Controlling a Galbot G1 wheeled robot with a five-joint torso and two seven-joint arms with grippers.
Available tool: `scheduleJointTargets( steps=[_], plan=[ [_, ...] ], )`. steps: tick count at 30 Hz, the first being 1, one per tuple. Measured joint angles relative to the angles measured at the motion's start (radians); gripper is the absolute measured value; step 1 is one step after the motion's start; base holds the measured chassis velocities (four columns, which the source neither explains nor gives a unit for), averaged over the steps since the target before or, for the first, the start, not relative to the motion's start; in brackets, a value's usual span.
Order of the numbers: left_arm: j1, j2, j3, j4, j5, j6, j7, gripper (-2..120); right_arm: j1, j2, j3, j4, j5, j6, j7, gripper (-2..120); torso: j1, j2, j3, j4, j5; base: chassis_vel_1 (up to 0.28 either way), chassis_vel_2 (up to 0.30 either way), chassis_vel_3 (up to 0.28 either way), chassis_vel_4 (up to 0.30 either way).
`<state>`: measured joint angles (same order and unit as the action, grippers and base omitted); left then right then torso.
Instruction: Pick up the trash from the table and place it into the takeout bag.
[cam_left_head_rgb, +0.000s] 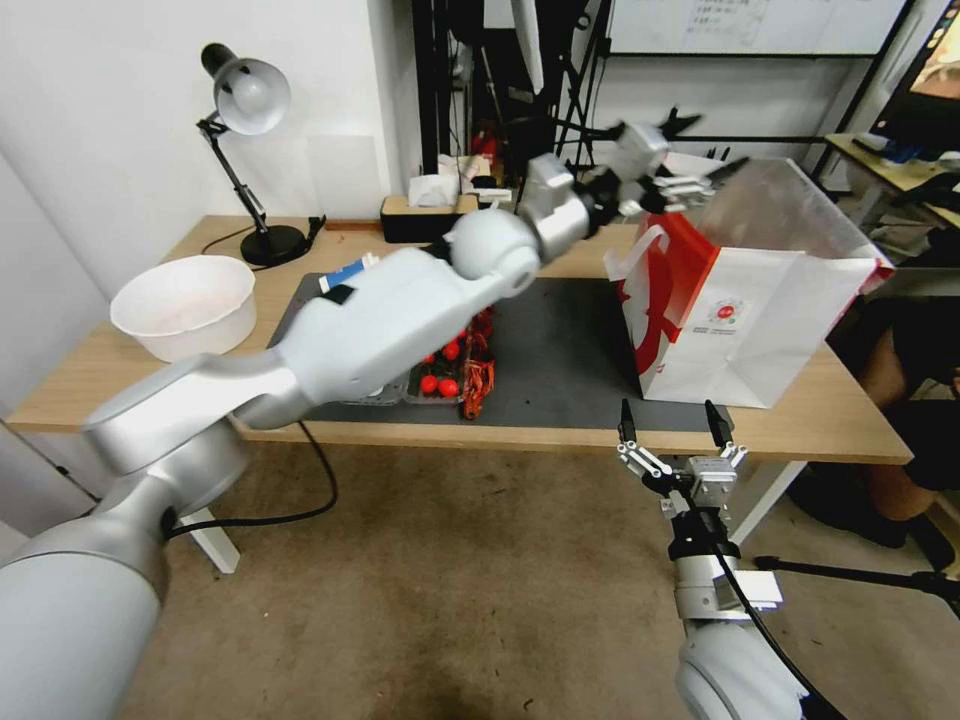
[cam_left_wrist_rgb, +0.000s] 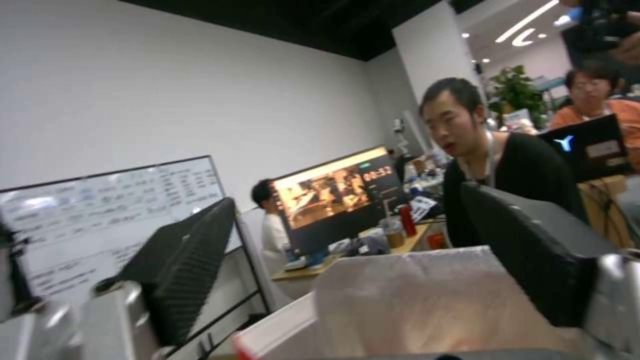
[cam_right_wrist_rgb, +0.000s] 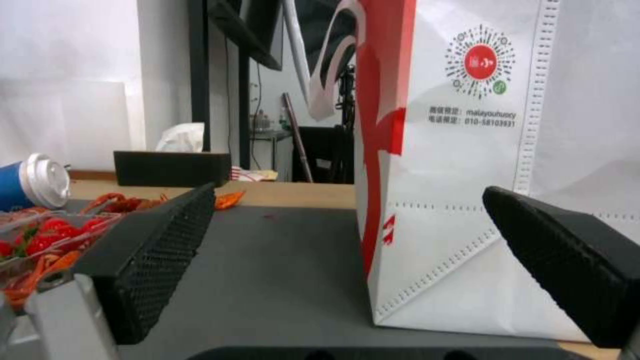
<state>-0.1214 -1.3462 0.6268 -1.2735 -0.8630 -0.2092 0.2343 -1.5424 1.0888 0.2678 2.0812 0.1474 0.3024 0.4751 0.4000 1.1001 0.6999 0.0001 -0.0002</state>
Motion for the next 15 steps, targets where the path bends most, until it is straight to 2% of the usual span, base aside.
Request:
scheduleJointTargets(
  steps=[2, 3, 6, 7, 9, 10, 13, 15],
  plan=[
    [0.020, 0.059, -0.031, -0.049, -0.023, 0.012, -0.014, 97, 0.000, -0.001, -0.001, 0.001, 0.000, 0.000, 0.000, 100, 0.000, 0.000, 0.000, 0.0001, -0.0002, 0.000, 0.000, 0.000, 0.000],
    [0.020, 0.059, -0.031, -0.049, -0.023, 0.012, -0.014, 97, 0.000, -0.001, -0.001, 0.001, 0.000, 0.000, 0.000, 100, 0.000, 0.000, 0.000, 0.0001, -0.0002, 0.000, 0.000, 0.000, 0.000],
    [0.072, 0.184, -0.078, -0.135, -0.044, 0.026, -0.025, 100, 0.003, -0.007, -0.004, 0.003, 0.000, -0.001, 0.000, 100, 0.000, 0.000, 0.000, 0.0001, -0.0003, 0.000, 0.000, 0.000, 0.000],
    [0.072, 0.184, -0.078, -0.135, -0.044, 0.026, -0.025, 100, 0.003, -0.007, -0.004, 0.003, 0.000, -0.001, 0.000, 100, 0.000, 0.000, 0.000, 0.0001, -0.0003, 0.000, 0.000, 0.000, 0.000],
    [0.117, 0.257, -0.113, -0.183, -0.045, 0.029, -0.026, 100, 0.005, -0.008, -0.007, 0.003, 0.000, -0.002, 0.000, 100, 0.000, 0.000, 0.000, 0.0001, -0.0003, 0.000, 0.000, 0.000, 0.000],
    [0.117, 0.257, -0.113, -0.183, -0.045, 0.029, -0.026, 100, 0.005, -0.008, -0.007, 0.003, 0.000, -0.002, 0.000, 100, 0.000, 0.000, 0.000, 0.0001, -0.0003, 0.000, 0.000, 0.000, 0.000],
    [0.269, 0.402, -0.237, -0.284, -0.042, 0.040, -0.035, 100, 0.010, -0.009, -0.014, 0.002, 0.000, -0.003, -0.002, 100, 0.000, 0.000, 0.000, -0.0003, -0.0002, 0.000, 0.000, 0.000, 0.000],
    [0.303, 0.428, -0.266, -0.301, -0.042, 0.045, -0.037, 100, 0.010, -0.009, -0.015, 0.001, 0.000, -0.003, -0.002, 100, 0.000, 0.000, 0.000, -0.0002, 0.0000, 0.000, 0.000, 0.000, 0.000]
  ],
)
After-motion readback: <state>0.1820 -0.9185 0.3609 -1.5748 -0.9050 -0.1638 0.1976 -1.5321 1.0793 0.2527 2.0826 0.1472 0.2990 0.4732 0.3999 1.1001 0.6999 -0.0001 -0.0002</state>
